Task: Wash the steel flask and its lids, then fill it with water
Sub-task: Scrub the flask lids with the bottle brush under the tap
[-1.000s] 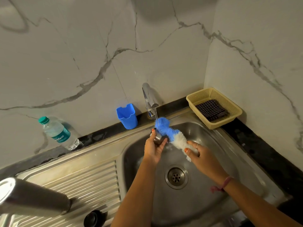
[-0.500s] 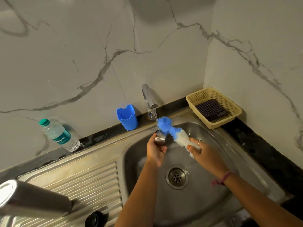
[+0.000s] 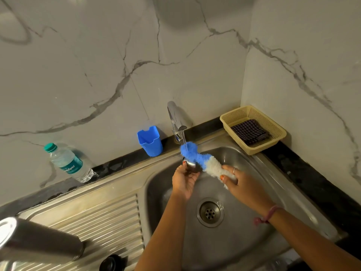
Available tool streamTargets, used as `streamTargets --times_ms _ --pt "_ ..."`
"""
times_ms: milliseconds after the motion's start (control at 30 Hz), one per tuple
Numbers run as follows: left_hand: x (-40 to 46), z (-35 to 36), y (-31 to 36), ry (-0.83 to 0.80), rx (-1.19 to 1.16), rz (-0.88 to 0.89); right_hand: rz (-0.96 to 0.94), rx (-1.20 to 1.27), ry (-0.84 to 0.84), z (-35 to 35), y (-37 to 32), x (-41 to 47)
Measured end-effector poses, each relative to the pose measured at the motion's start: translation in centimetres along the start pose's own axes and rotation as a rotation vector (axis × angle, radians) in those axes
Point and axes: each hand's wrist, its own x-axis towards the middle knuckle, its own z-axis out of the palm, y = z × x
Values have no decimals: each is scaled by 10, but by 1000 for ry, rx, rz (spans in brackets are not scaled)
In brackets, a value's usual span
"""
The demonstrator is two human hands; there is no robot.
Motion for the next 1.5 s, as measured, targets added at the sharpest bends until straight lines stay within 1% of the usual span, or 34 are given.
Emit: streamTargets --times_ms 100,233,400,567,700,767,833,867,933,1033,1133,1200,1267,1333,1433,1500 --pt "-1 3 1 3 -52 -32 67 68 30 0 1 5" --pt "-2 7 2 -8 -84 -17 -15 31 -23 6 -3 -4" --pt "-2 5 0 -9 -51 -9 74 59 12 -3 1 8" --pt "0 4 4 0 -55 16 -13 29 -28 0 -2 -2" --pt "1 1 1 4 -87 -12 81 84 -3 -2 3 3" --pt "1 3 1 6 -130 -20 45 94 -14 2 -1 -2" --pt "-1 5 3 -25 -132 -13 -6 92 -37 5 -5 -7" --pt "-2 6 4 -45 -117 -13 -2 94 -38 5 -5 -6" --pt "-3 7 5 -65 -83 -20 67 129 -16 3 -3 0" --pt "-3 9 4 -51 -52 -44 112 161 13 2 -5 1" --pt "-2 10 5 9 24 -70 36 125 3 5 -10 -11" --pt "-2 8 4 73 46 -79 35 106 10 4 -8 -10" --pt "-3 7 2 119 14 -87 95 119 23 1 -5 -5" --pt "-4 7 1 122 -26 -96 111 129 31 2 -4 -6" --pt "-3 11 1 98 -101 -99 18 93 12 7 -11 -20" --pt "-3 10 2 90 -143 -107 5 102 6 10 -8 -26"
